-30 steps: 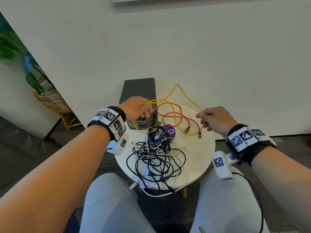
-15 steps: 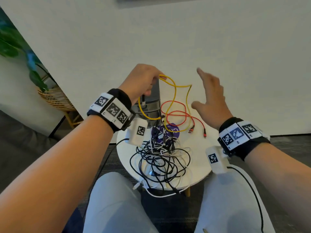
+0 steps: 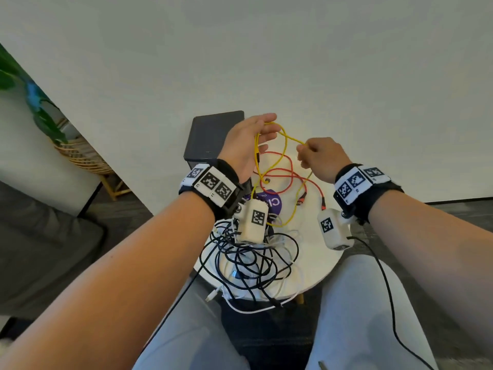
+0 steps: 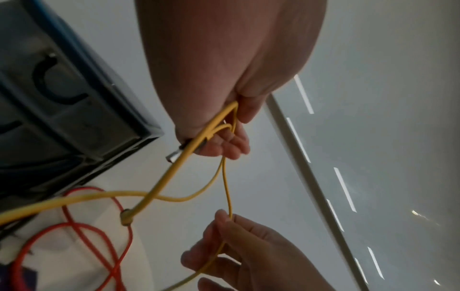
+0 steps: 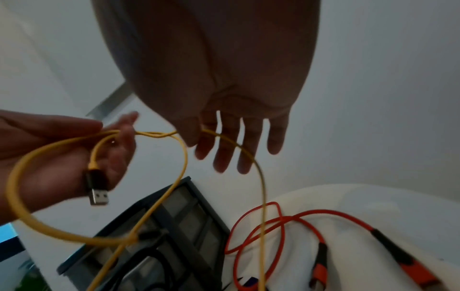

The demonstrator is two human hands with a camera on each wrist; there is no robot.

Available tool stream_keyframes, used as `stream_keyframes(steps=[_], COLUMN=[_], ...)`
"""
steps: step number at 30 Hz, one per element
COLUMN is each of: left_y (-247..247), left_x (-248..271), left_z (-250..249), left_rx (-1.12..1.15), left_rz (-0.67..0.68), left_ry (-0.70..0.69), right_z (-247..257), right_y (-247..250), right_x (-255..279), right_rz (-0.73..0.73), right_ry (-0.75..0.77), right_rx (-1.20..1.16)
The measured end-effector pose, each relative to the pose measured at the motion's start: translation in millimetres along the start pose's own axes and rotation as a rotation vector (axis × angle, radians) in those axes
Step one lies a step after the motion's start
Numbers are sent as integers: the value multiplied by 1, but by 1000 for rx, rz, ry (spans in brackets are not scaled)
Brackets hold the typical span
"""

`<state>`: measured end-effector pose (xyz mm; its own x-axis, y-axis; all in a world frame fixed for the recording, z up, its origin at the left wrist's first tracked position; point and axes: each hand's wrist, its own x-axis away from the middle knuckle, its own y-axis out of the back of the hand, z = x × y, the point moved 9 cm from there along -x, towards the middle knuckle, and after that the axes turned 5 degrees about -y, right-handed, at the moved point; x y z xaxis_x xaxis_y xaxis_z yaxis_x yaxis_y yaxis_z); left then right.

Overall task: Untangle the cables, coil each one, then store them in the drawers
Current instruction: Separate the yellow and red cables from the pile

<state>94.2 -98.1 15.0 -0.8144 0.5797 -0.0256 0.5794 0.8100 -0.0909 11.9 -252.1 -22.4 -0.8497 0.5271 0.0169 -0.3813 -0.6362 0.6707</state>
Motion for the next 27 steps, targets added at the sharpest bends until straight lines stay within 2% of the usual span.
stream_keyframes(steps=[4, 7, 9, 13, 15, 18, 22, 27], left_y=[-7, -12, -13, -16, -16, -12, -1, 11], left_x=[-3, -11, -18, -22, -20, -20, -21, -21], left_z=[9, 11, 12, 32, 49, 60, 64, 70], left_rx=[-93, -124, -194, -495, -650, -839, -906, -912], left_rz=[65, 118, 130, 219, 292, 369, 395, 407], left_ry=[25, 27, 21, 85, 134, 112, 100, 148], right_z=[-14, -14, -10, -21, -35, -59, -77, -77], right_y=[13, 30, 39, 28, 8, -20, -31, -38], right_x=[-27, -44, -51, -57, -56, -49, -47, -50], right_rz=[-116, -232, -257, -159, -50, 74, 70, 122], right_ry=[-67, -44, -25, -86, -145, -224, -269, -261], right_rx=[45, 72, 59, 85, 179, 359, 430, 366])
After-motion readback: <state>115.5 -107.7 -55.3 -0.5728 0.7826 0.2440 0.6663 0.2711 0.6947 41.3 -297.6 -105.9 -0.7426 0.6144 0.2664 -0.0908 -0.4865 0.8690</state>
